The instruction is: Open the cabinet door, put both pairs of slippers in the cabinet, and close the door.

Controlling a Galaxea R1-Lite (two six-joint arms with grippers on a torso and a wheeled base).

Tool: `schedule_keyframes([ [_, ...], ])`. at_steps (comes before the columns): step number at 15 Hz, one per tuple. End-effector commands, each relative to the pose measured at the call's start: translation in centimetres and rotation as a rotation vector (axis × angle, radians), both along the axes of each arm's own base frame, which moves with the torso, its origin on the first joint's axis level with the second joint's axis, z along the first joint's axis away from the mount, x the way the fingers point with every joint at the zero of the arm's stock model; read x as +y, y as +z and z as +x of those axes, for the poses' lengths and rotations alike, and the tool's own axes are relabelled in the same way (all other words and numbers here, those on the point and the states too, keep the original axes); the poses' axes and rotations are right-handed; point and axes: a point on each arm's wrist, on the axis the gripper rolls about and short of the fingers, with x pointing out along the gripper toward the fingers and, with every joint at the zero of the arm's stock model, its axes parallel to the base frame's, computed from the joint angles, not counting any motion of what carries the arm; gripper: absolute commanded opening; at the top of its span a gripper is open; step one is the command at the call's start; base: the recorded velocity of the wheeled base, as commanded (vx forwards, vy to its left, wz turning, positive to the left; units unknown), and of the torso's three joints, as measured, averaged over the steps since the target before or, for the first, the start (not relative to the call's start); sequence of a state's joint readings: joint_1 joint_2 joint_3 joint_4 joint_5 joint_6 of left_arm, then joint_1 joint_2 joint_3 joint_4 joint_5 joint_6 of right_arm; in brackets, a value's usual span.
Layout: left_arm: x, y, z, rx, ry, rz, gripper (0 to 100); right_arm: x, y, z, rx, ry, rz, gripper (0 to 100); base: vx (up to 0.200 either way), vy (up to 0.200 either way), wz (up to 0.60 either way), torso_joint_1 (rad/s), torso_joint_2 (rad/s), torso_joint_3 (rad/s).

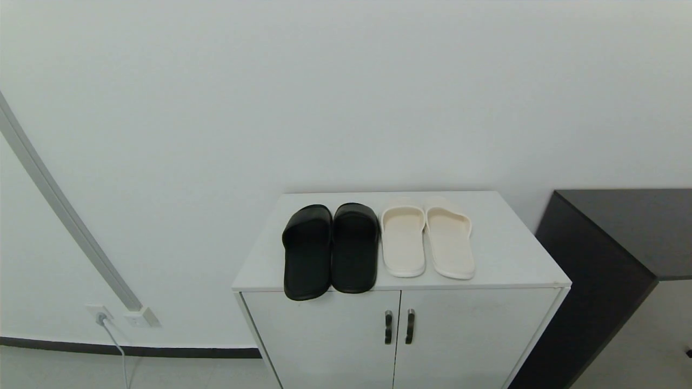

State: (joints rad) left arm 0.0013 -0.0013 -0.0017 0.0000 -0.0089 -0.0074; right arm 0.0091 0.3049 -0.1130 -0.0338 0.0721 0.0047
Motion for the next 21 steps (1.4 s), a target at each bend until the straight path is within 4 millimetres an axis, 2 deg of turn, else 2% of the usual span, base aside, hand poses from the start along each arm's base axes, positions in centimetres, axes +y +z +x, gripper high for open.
schedule_keyframes([
  [1,0.0,0.0,0.0,0.000,0.000,0.000,0,0.1,1.0,4.1,0.147,0.027,0.001,100,0.000,0.000,0.00,0.000,0.00,0.000],
  [5,0.0,0.0,0.0,0.001,-0.002,0.001,0,1.8,2.0,8.9,0.213,0.152,0.053,100,0.000,0.000,0.00,0.000,0.00,0.000],
  [7,0.0,0.0,0.0,0.001,-0.002,0.001,0,3.1,2.1,10.5,0.231,0.185,0.032,100,0.000,0.000,0.00,0.000,0.00,0.000],
  [12,0.0,0.0,0.0,0.001,-0.003,0.003,0,9.0,3.3,14.2,0.225,0.242,0.000,100,0.000,0.000,0.00,0.000,0.00,0.000],
  [17,0.0,0.0,0.0,0.001,-0.003,0.003,0,14.6,6.3,18.6,0.146,0.278,0.016,100,0.000,0.000,0.00,0.000,0.00,0.000],
  [19,0.0,0.0,0.0,0.001,-0.003,0.001,0,16.3,6.5,20.2,0.139,0.259,0.010,100,0.000,0.000,0.00,0.000,0.00,0.000],
  [21,0.0,0.0,0.0,0.001,-0.003,0.003,0,19.0,6.6,22.4,0.118,0.208,0.000,100,0.000,0.000,0.00,0.000,0.00,0.000],
])
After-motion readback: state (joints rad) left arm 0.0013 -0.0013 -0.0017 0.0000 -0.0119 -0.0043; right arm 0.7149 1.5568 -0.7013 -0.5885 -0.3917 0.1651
